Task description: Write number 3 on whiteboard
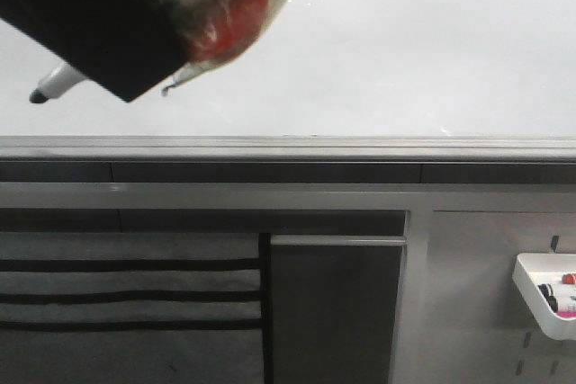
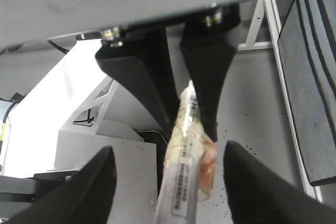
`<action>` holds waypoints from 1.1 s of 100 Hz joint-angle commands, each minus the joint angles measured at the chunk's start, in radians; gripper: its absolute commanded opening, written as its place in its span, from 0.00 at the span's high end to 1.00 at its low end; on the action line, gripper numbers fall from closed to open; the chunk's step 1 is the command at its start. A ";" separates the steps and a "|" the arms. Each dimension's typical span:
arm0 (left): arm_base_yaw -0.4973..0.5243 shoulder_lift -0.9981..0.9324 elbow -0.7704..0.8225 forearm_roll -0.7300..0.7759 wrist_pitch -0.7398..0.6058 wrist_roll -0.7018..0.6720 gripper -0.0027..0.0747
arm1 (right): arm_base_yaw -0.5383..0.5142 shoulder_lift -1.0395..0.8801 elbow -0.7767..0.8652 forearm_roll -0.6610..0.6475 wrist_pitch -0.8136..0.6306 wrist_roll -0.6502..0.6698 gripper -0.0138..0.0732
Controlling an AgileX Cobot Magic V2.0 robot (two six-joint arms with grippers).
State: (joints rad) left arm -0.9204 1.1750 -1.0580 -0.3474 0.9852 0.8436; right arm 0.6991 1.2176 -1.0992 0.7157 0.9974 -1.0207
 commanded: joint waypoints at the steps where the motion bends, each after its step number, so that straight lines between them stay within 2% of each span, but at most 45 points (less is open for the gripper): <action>1: -0.007 -0.023 -0.034 -0.031 -0.026 -0.011 0.99 | 0.002 -0.017 -0.035 0.032 -0.029 0.003 0.43; 15: -0.007 -0.023 -0.034 -0.031 -0.024 -0.011 0.99 | 0.002 -0.017 -0.035 0.030 -0.028 0.004 0.44; 41: -0.007 -0.023 -0.034 -0.031 -0.024 -0.011 0.99 | 0.002 -0.017 -0.035 0.011 -0.020 0.005 0.71; 64: -0.007 -0.023 -0.034 -0.031 -0.029 -0.011 0.99 | 0.002 -0.017 -0.035 -0.008 0.001 0.006 0.83; 71: -0.007 -0.023 -0.034 -0.031 -0.031 -0.011 0.96 | 0.002 -0.017 -0.035 -0.010 0.001 0.006 0.86; 78: -0.007 -0.023 -0.034 -0.031 -0.031 -0.011 0.85 | 0.002 -0.017 -0.035 -0.012 0.001 0.006 0.89; 90: -0.007 -0.023 -0.045 -0.024 -0.035 -0.011 0.51 | 0.002 -0.017 -0.035 -0.014 -0.004 0.006 0.90; 98: -0.007 -0.025 -0.065 0.007 -0.043 -0.013 0.34 | 0.002 -0.017 -0.035 -0.028 -0.011 0.008 0.90; 104: -0.007 -0.039 -0.077 0.026 -0.061 -0.036 0.30 | 0.000 -0.019 -0.035 -0.062 -0.030 0.038 0.90; 110: -0.007 -0.063 -0.081 0.051 -0.085 -0.056 0.30 | -0.004 -0.033 -0.035 -0.118 -0.060 0.110 0.90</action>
State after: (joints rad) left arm -0.9204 1.1623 -1.0944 -0.3035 0.9724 0.8177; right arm 0.7010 1.2176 -1.1048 0.6249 0.9985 -0.9767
